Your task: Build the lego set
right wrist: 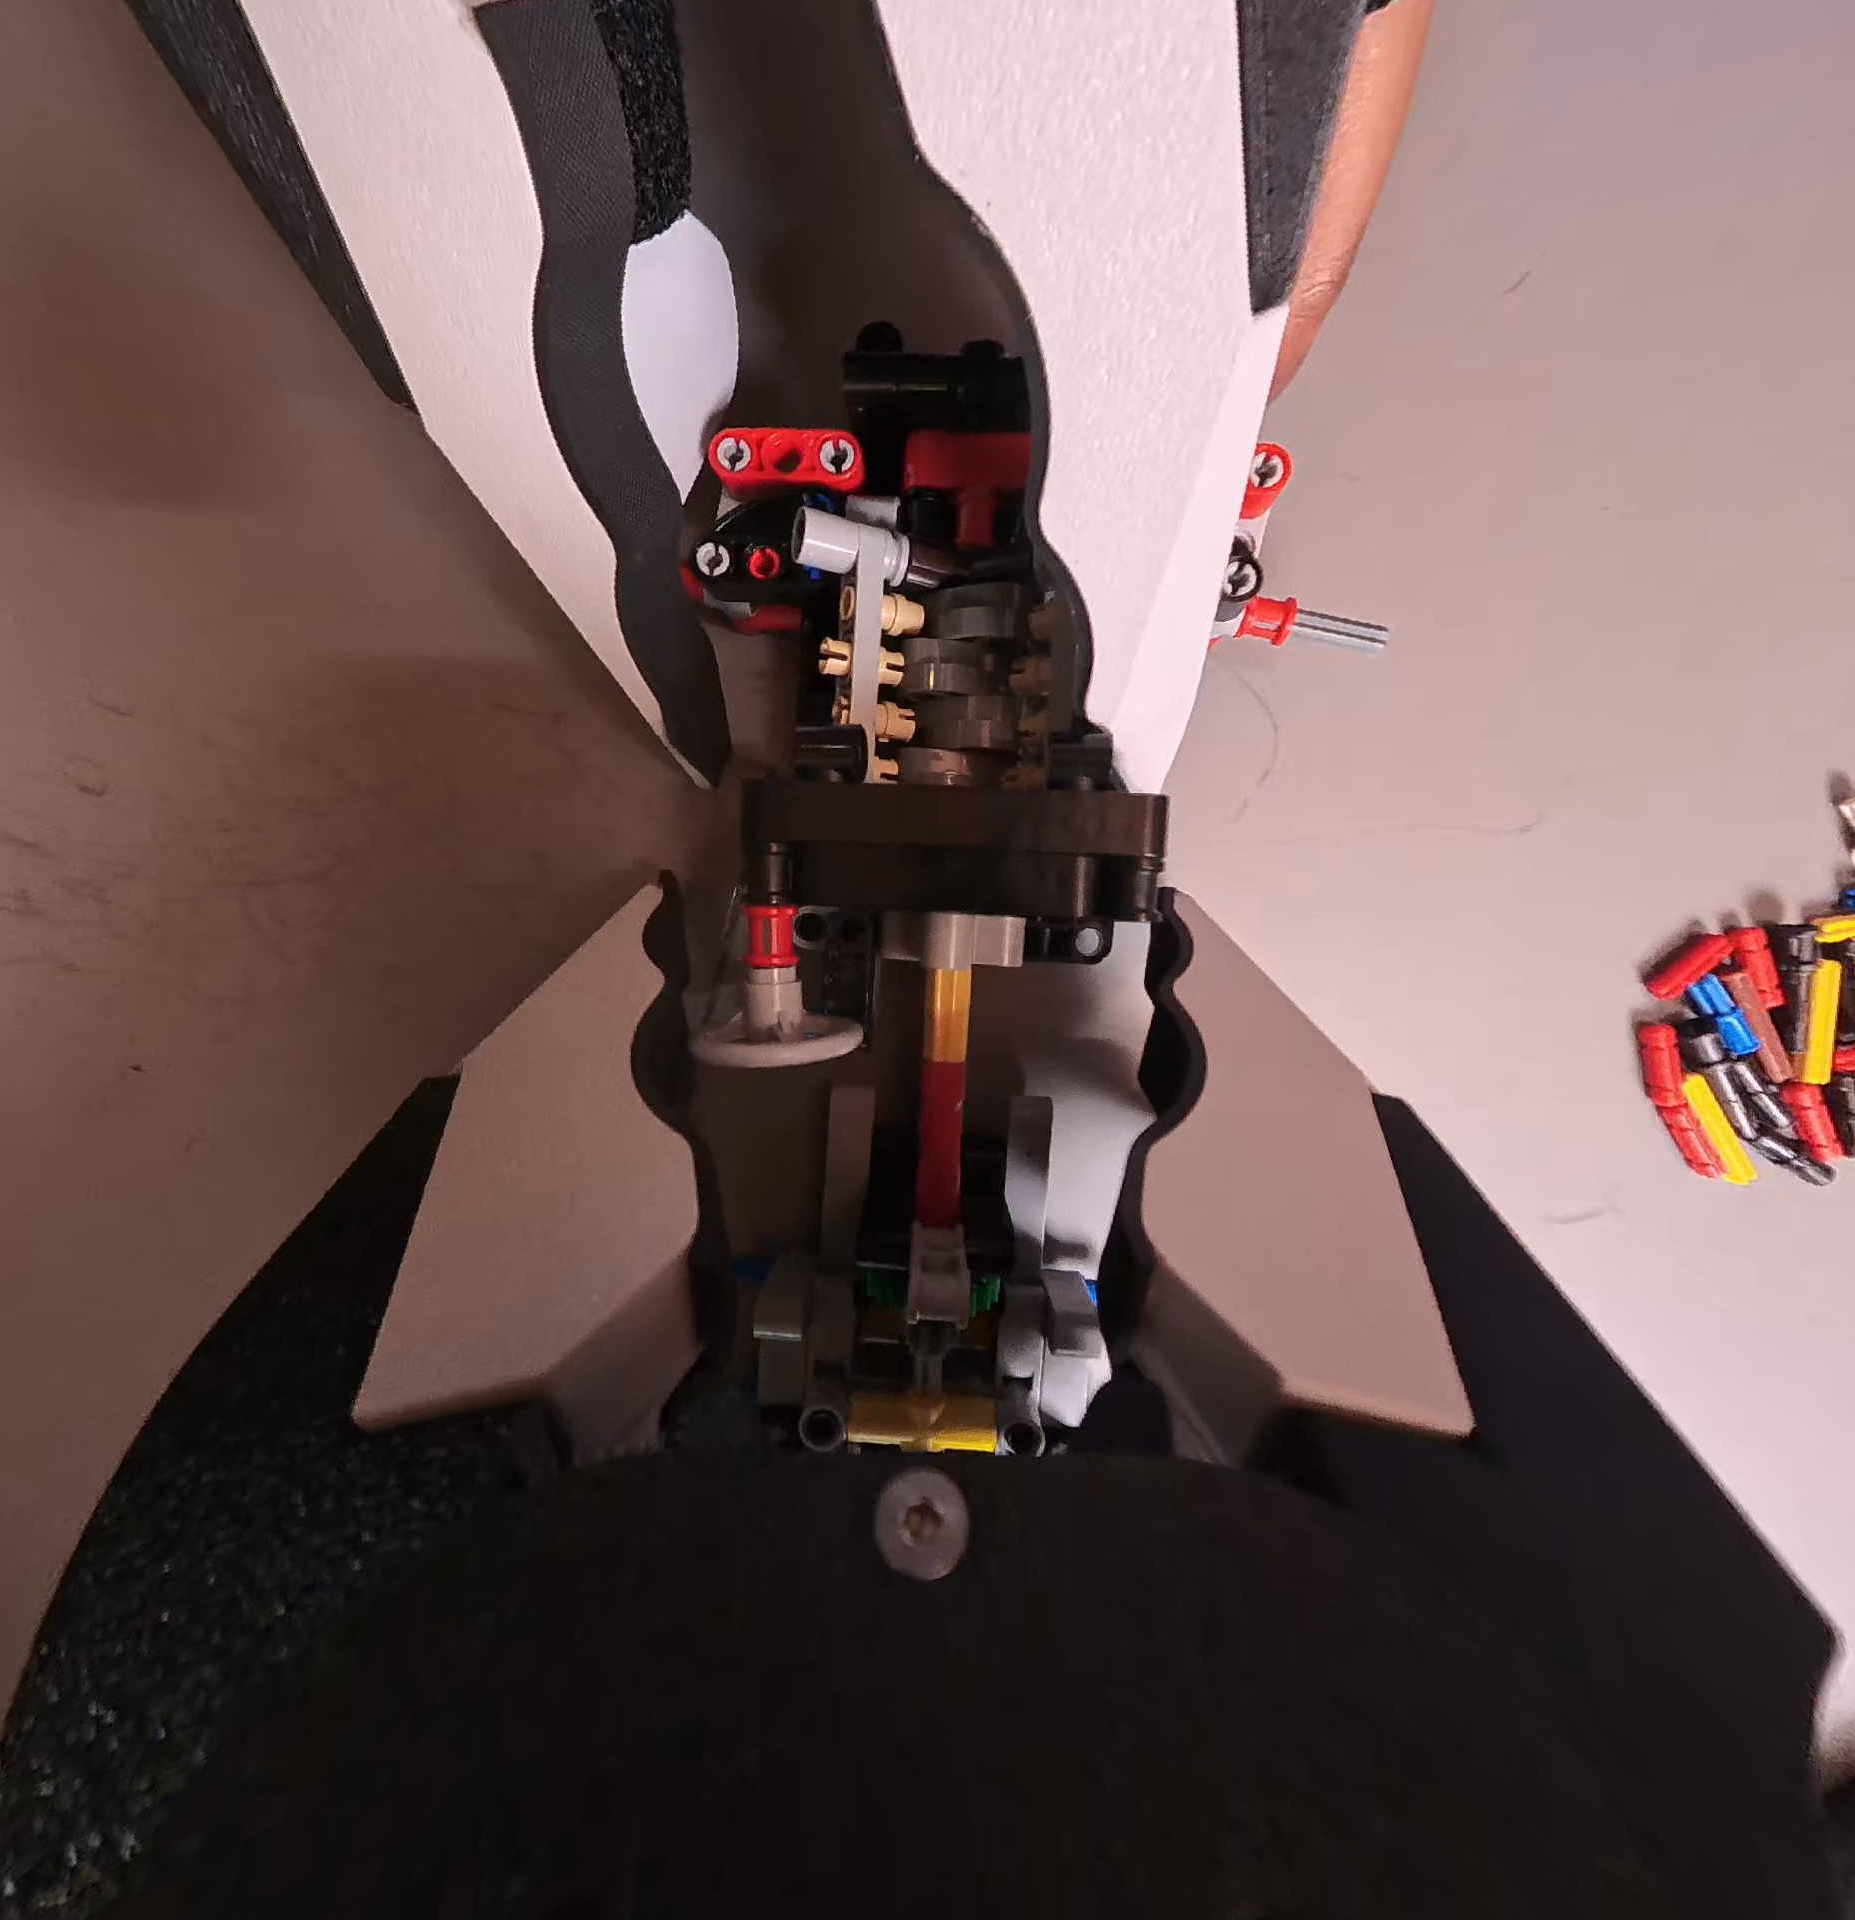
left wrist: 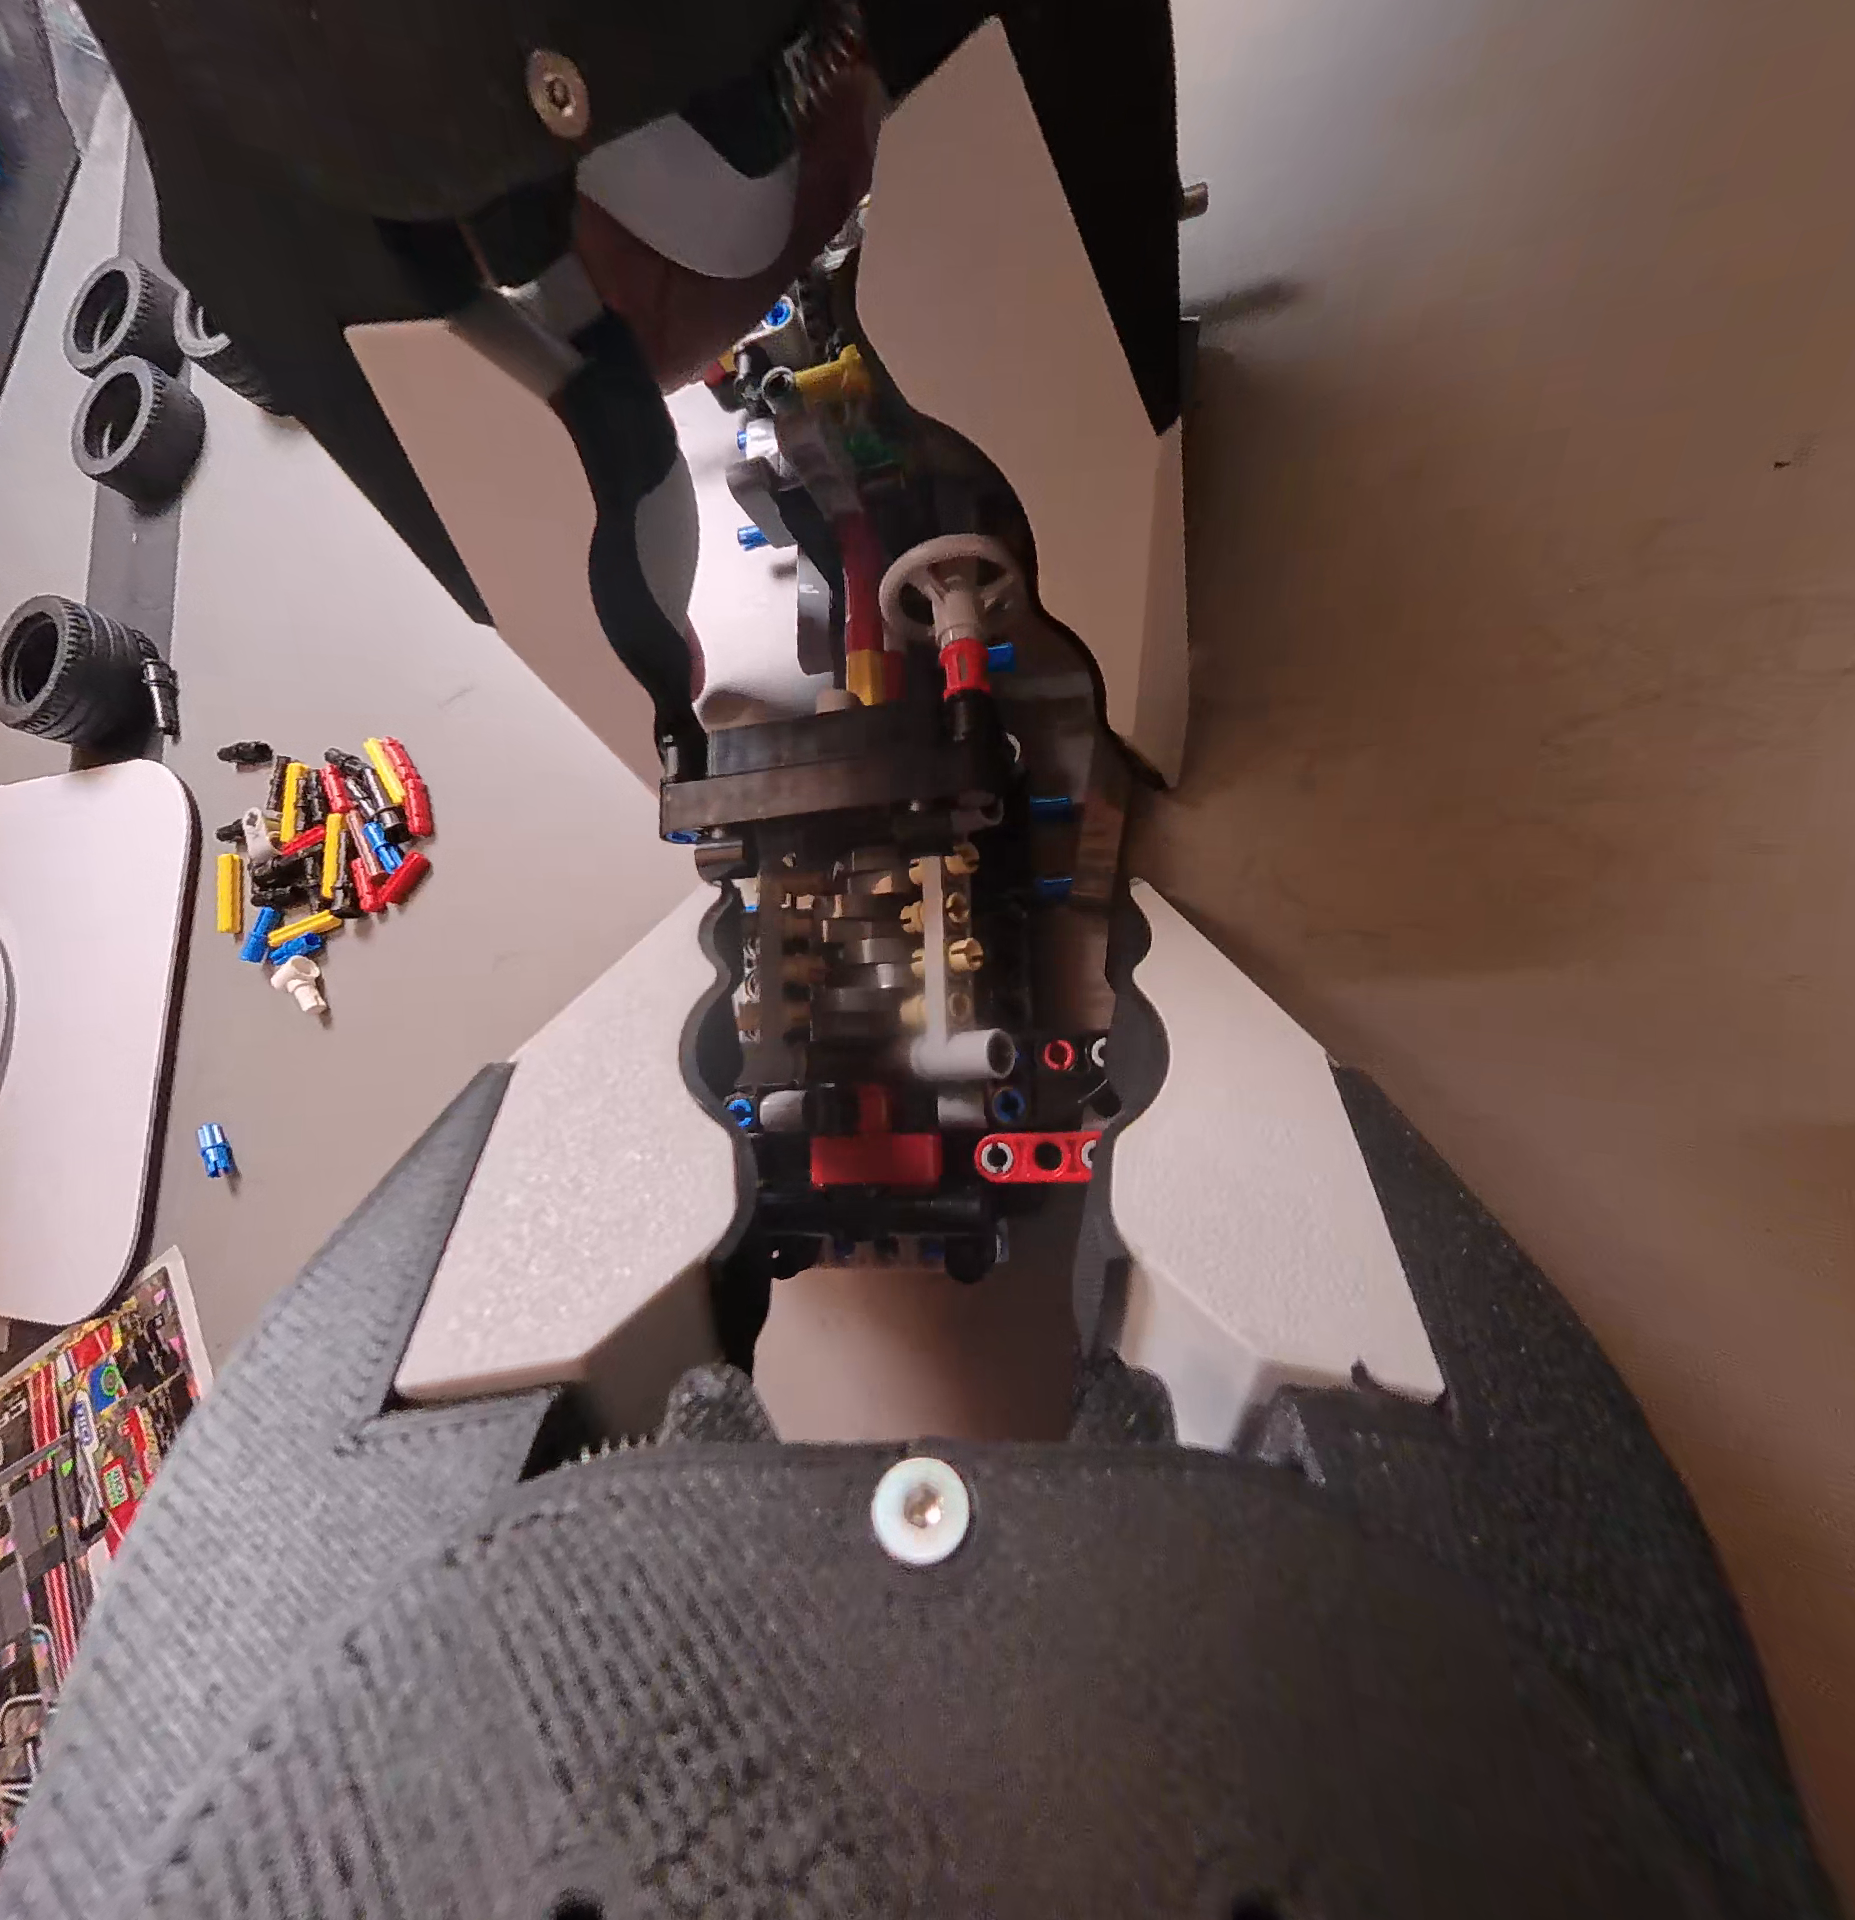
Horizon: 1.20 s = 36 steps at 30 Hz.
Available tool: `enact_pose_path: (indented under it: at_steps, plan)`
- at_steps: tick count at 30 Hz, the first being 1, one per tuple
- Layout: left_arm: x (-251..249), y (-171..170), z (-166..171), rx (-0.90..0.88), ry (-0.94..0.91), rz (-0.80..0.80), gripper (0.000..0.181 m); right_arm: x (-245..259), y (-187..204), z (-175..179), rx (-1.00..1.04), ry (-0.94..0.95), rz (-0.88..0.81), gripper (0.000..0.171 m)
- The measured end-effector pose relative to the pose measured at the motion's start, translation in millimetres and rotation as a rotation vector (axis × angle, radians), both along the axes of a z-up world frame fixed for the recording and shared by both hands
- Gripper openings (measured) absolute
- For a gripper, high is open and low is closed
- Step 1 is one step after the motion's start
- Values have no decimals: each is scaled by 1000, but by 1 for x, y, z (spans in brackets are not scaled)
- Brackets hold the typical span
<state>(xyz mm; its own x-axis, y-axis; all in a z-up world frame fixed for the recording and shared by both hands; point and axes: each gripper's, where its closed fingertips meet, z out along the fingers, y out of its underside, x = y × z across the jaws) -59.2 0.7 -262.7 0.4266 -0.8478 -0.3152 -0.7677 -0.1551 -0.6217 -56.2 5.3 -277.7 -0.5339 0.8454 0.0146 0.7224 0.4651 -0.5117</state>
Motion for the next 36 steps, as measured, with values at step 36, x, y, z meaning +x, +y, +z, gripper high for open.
enact_pose_path:
  at_steps: [36]
  plan:
    - [7, -3, -1, -27, 10, 4, 73, 13, -2, 3, 27, 38, -21, 72]
